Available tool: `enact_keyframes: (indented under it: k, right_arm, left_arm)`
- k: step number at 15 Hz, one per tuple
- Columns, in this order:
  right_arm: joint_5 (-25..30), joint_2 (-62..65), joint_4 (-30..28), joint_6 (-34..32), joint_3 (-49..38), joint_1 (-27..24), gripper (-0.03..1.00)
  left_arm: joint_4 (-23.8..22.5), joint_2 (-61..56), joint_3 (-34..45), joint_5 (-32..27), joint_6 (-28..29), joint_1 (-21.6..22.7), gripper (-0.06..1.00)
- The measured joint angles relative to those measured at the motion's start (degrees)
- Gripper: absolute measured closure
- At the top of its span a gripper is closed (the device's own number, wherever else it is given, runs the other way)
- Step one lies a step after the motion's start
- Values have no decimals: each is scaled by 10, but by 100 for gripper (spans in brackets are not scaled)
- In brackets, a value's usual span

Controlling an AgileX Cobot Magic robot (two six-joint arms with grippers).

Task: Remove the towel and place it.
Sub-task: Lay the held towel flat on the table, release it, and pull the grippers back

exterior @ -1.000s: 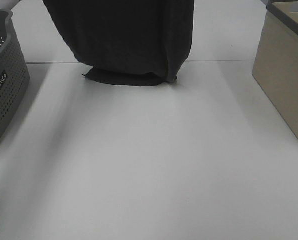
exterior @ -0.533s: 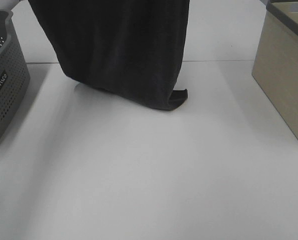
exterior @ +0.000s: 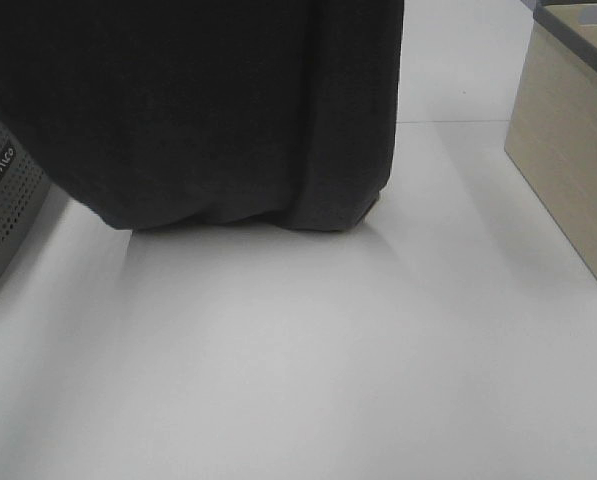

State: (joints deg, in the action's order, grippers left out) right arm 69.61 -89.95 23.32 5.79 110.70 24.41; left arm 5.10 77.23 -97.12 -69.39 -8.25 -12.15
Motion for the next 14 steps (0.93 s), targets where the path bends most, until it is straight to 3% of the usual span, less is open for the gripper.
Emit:
enact_keyframes:
  k: [7,14]
  right_arm:
    - [-2,145,45,-26,-195,1,95]
    - [-12,266,45,-66,-385,1,95]
  left_arm:
    - [56,-170,192,5,18,-2,94]
    - [138,-198,313,6,-9,-2,94]
